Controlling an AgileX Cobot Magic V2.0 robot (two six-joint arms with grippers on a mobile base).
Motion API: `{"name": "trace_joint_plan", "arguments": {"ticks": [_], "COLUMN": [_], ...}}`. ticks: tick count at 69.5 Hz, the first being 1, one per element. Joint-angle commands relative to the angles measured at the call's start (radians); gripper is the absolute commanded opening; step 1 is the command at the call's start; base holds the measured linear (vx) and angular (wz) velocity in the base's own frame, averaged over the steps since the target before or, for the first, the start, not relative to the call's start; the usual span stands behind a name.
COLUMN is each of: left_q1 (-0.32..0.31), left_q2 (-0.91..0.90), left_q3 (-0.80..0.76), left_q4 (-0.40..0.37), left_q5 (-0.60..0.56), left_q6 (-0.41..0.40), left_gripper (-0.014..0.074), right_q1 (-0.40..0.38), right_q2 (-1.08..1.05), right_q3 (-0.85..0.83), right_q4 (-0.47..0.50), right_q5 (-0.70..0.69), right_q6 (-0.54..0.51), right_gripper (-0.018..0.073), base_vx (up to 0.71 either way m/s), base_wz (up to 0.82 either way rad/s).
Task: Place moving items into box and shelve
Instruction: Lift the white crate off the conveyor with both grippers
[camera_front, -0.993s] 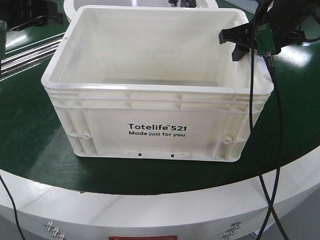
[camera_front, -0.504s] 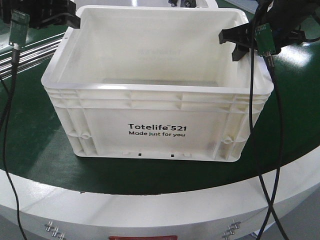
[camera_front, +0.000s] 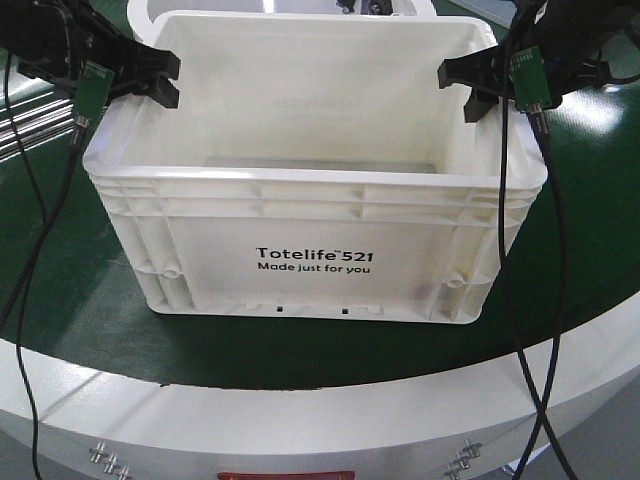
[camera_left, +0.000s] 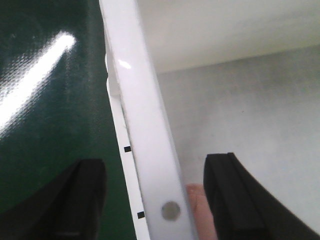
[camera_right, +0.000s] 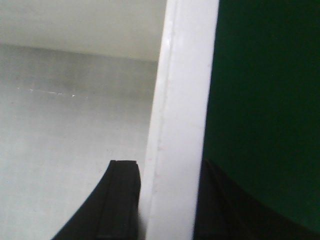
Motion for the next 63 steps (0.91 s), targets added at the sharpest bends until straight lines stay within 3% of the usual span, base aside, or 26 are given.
{"name": "trace_joint_plan", "arguments": {"ticks": [1, 15, 36, 63], "left_q1": [-0.004, -0.015, -0.063, -0.066], "left_q2": [-0.046, -0.048, -0.048, -0.103], "left_q3": [-0.038, -0.038, -0.039, -0.04], "left_q4": [-0.06, -0.119, -0.12, -0.172], "left_q5": [-0.04, -0.047, -0.082, -0.095], "left_q6": [-0.009, 0.005, 0.017, 0.017], "left_gripper": [0.0403, -0.0013, -0.0005, -0.0004], "right_q1": [0.008, 0.008, 0.008, 0.008], "right_q2": [-0.037, -0.037, -0.038, -0.129], "right_q3": [-0.028, -0.028, -0.028, -0.029], "right_q4": [0.068, 0.068, 0.069, 0.116], "right_q5": [-0.035, -0.035, -0.037, -0.072], "right_q6": [-0.023, -0.023, -0.026, -0.051], "right_gripper": [-0.0007, -0.0007, -0.0007, -0.0007], "base_vx": [0.0, 0.0, 0.0, 0.0], "base_wz": [0.0, 0.0, 0.0, 0.0]}}
